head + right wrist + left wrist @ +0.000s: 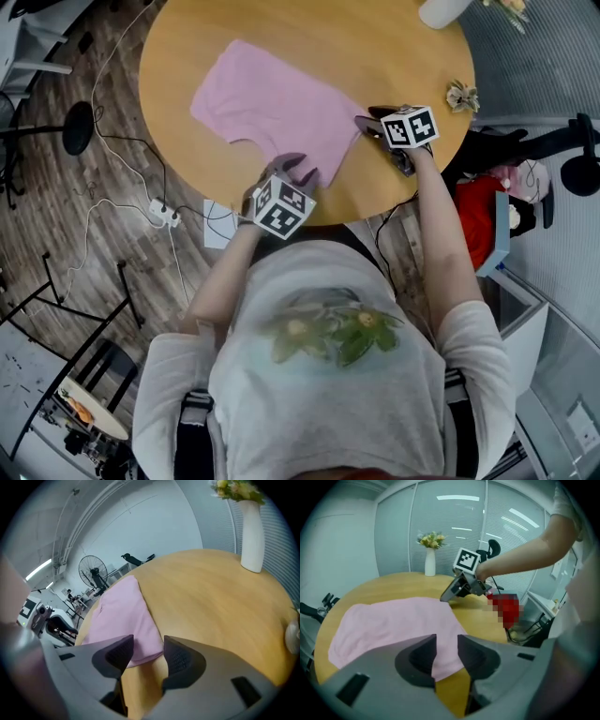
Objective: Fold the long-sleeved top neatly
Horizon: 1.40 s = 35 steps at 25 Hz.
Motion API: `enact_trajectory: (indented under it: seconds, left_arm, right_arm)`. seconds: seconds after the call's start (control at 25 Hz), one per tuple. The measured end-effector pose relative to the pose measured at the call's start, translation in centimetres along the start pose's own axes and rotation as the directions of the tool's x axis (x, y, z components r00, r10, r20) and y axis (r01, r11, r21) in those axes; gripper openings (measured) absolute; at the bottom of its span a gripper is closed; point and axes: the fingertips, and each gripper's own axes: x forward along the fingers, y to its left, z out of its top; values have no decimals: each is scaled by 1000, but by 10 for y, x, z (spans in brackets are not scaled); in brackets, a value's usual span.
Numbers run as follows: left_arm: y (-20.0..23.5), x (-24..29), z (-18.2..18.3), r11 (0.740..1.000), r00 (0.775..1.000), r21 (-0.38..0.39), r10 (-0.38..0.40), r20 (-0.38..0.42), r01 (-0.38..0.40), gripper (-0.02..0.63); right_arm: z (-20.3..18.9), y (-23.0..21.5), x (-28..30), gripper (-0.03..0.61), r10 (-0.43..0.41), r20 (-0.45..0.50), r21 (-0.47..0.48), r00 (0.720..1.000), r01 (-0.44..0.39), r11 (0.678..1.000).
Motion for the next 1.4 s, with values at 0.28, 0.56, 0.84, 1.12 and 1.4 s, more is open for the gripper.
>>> enact_trajectory:
  seconds: [0.28, 0.56, 0.84, 1.12, 1.4]
  left_arm:
    - [-30, 46, -50, 997, 981, 78, 17, -193, -2, 239]
    - [-8, 50, -48, 993, 980, 46, 114, -165, -108, 87]
    - [-2, 44, -49, 996, 986, -84, 10, -165, -24, 48]
    - [-9, 2, -32, 980, 997, -185, -78, -10, 75, 48]
    - [-13, -21, -32, 957, 986, -240, -156, 54, 165, 48]
  right_arm:
    - [-7, -5, 4, 196, -83, -42, -30, 996, 82, 996]
    - [-11, -10, 4, 179, -195, -19, 8, 981, 195, 981]
    - [-19, 7, 4, 60, -153, -35, 45, 988, 154, 987]
    - [7, 31, -35, 60, -151, 131, 68, 980, 143, 987]
    - [2, 51, -57, 60, -187, 243, 167, 952, 149, 975]
